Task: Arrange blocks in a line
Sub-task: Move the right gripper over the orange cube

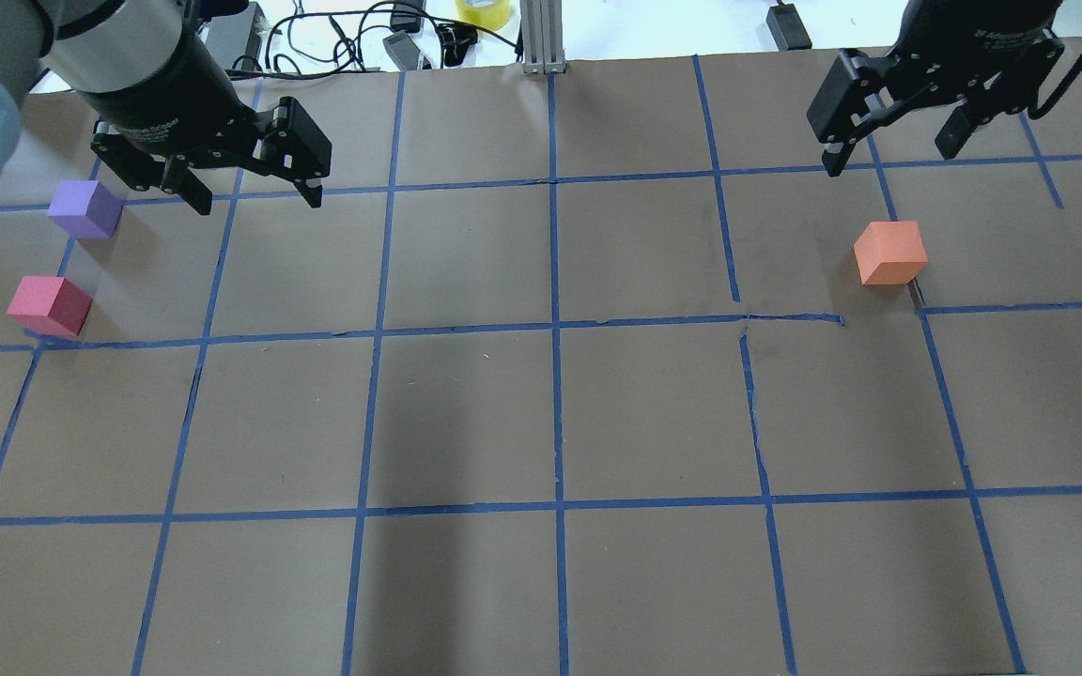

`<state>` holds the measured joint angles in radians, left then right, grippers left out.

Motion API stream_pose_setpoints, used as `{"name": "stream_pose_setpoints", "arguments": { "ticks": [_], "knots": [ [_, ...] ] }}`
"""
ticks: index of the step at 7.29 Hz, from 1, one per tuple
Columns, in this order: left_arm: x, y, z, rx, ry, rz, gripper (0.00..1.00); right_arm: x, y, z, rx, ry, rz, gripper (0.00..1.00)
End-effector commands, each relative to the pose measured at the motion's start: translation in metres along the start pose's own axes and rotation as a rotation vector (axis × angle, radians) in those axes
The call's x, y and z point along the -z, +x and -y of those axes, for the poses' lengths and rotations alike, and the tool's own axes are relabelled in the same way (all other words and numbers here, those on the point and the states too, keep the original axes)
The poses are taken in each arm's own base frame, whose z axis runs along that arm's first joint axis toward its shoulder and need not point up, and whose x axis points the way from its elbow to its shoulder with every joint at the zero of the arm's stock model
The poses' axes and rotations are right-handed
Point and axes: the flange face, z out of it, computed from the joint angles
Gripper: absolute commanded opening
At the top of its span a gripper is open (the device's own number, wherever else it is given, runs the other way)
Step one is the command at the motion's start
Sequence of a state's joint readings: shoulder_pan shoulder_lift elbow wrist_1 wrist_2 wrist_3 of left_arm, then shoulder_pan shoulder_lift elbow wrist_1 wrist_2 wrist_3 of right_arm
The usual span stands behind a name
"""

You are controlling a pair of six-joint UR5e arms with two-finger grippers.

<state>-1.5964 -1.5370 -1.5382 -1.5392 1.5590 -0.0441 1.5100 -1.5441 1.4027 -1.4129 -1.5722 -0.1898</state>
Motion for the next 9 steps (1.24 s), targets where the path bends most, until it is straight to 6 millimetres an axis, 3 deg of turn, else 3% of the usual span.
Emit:
{"name": "stream_pose_setpoints", "arguments": {
  "ticks": [1, 2, 3, 5, 7, 9],
  "knots": [
    [-0.001, -0.001, 0.000, 0.000, -0.001, 0.001, 1.00, -0.014, 0.003, 0.007, 0.000, -0.018, -0.004, 1.00],
    [-0.001, 0.000, 0.000, 0.000, -0.001, 0.001, 1.00, -0.026, 0.014, 0.025, -0.008, 0.001, -0.006, 1.00],
    [-0.001, 0.000, 0.000, 0.000, -0.001, 0.001, 1.00, -0.029, 0.033, 0.029, -0.038, -0.002, 0.001, 1.00],
    [-0.001, 0.000, 0.000, 0.000, -0.003, 0.000, 1.00, -0.060, 0.099, 0.056, -0.081, -0.001, -0.004, 1.00],
    [-0.004, 0.002, 0.001, -0.003, -0.008, 0.000, 1.00, -0.137, 0.158, 0.099, -0.139, -0.050, 0.012, 1.00],
    [-0.003, 0.001, 0.000, -0.003, -0.006, 0.001, 1.00, -0.198, 0.198, 0.130, -0.158, -0.035, 0.000, 1.00]
  ]
}}
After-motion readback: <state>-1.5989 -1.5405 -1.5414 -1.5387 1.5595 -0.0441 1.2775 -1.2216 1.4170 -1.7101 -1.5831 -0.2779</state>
